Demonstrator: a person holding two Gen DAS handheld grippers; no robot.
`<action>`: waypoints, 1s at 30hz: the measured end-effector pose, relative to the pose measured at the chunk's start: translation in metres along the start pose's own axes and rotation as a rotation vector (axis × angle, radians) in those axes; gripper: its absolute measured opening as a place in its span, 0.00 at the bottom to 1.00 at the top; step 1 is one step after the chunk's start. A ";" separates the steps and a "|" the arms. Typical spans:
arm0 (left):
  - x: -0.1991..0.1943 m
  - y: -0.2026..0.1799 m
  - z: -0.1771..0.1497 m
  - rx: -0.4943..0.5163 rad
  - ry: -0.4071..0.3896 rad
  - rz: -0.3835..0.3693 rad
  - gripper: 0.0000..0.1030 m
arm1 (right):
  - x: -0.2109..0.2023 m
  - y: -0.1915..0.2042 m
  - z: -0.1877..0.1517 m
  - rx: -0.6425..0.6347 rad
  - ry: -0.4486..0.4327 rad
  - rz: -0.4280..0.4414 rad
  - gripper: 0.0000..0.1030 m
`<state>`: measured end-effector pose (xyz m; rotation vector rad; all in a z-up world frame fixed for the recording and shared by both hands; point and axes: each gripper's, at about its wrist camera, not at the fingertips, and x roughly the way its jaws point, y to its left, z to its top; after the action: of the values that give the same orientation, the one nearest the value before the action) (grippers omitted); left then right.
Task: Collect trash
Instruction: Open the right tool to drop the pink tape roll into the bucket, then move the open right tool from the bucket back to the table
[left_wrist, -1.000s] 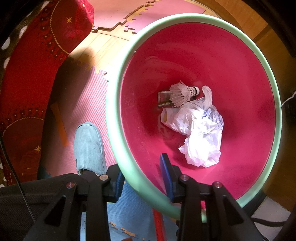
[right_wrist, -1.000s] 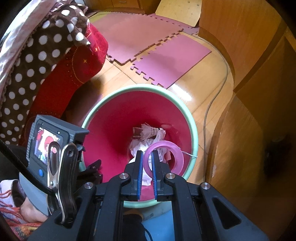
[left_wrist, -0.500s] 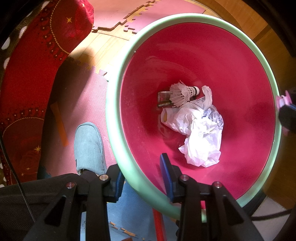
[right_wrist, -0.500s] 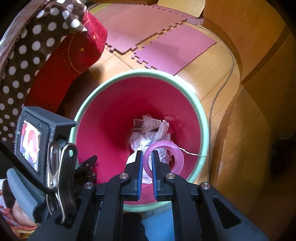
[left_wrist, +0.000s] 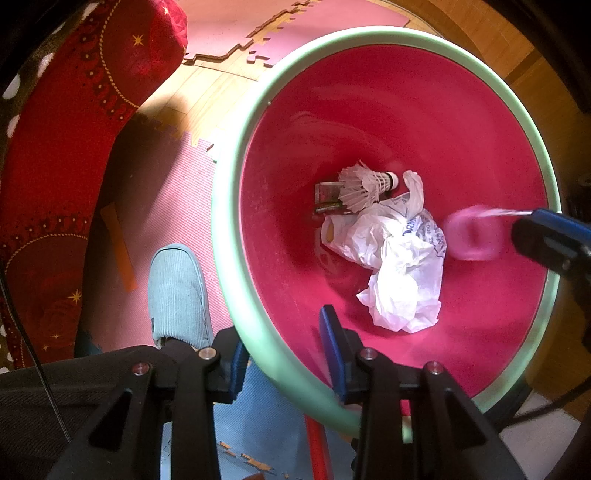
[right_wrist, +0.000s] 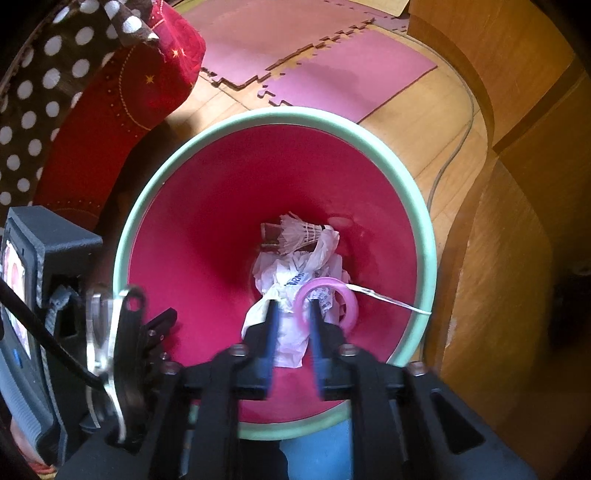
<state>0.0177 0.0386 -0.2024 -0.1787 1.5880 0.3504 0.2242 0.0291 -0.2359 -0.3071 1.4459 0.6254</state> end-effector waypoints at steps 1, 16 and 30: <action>0.000 0.000 0.000 0.000 0.000 0.000 0.35 | 0.000 0.001 0.000 -0.002 0.000 0.002 0.28; 0.000 0.000 0.000 0.000 0.001 0.000 0.35 | -0.024 0.004 -0.005 0.000 -0.042 -0.014 0.28; 0.000 0.000 0.000 0.001 0.001 -0.001 0.36 | -0.068 0.008 -0.013 0.015 -0.114 -0.046 0.28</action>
<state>0.0175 0.0389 -0.2019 -0.1786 1.5890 0.3486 0.2093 0.0140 -0.1696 -0.2874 1.3305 0.5854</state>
